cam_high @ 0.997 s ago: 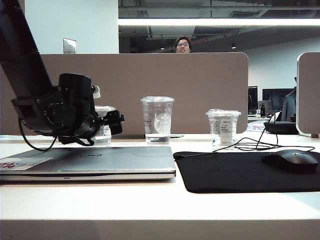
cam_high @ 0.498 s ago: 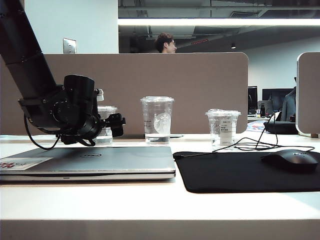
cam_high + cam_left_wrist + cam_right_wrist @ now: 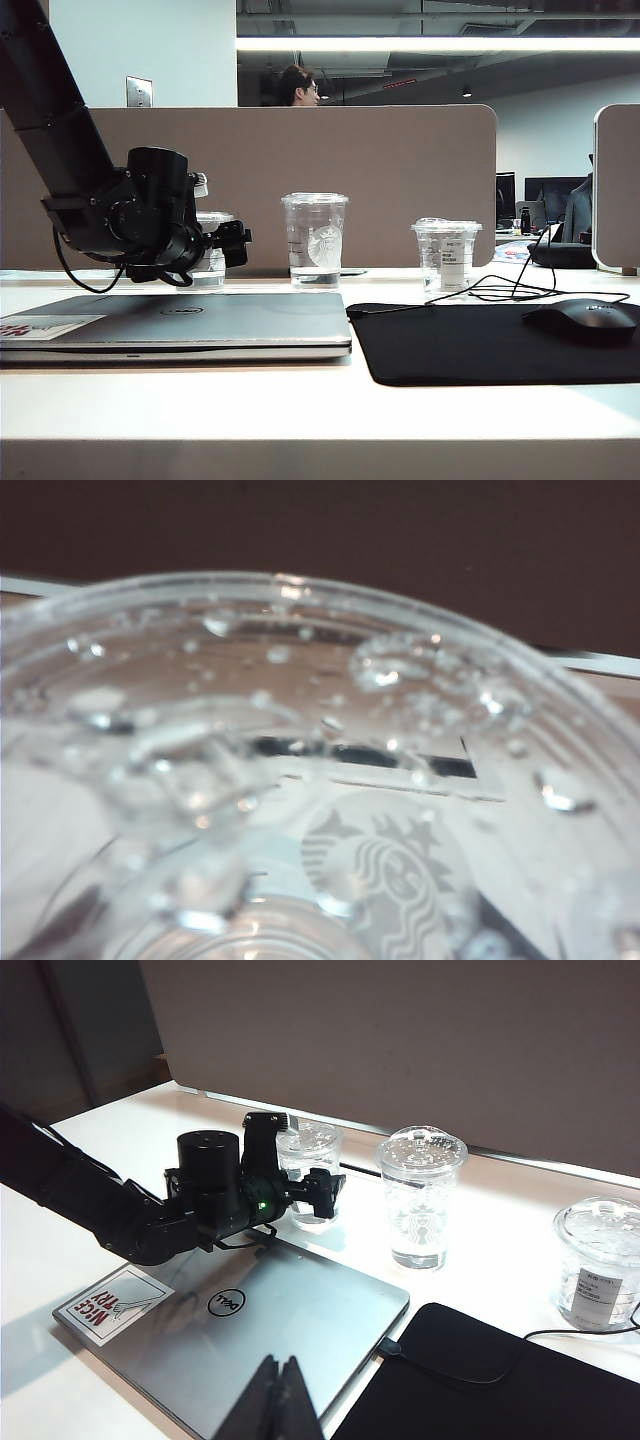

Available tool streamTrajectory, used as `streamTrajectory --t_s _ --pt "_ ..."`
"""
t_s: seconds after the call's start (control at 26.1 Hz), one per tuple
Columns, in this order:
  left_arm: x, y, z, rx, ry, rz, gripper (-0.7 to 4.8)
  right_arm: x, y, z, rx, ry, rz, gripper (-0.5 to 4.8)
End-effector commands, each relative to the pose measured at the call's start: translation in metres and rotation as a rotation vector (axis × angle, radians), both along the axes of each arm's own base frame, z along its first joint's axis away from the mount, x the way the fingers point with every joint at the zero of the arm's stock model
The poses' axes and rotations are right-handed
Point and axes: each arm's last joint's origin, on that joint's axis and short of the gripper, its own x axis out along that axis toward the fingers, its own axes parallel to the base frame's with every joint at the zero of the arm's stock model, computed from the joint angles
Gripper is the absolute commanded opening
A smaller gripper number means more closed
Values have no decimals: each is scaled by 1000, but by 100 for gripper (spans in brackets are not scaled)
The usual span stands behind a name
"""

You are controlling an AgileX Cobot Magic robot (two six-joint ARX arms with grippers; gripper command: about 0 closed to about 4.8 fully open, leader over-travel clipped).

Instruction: Pick up the coffee cup on the left and place it on the left side of the laptop.

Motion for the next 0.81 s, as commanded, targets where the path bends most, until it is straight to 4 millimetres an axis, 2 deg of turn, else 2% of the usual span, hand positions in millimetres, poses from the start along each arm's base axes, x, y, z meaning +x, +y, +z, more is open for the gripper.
streamTrajectory --t_s 0.04,0.12,0.15,0.19,0.42,0.5,0.65,0.81 --pt "2 -2 -1 3 -4 -7 479 0 0 4 11 -29 1 -2" --pt "2 -2 -1 3 -2 -7 479 0 0 4 11 -30 1 -2" --pt "2 -2 -1 3 -4 -7 417 0 0 4 11 -30 1 -2" --pt "2 -2 -1 3 -4 -7 392 0 0 4 11 -29 1 -2" --pt "2 -2 -1 4 -3 -7 388 0 0 4 10 -27 -1 -2" --pt "2 -2 -1 4 -3 -7 292 1 0 3 7 -23 0 -2" --pt "2 -2 -1 12 -3 -8 212 2 1 3 5 -19 0 -2" --pt "2 -2 -1 38 -5 -13 211 2 1 3 7 -22 0 -2"
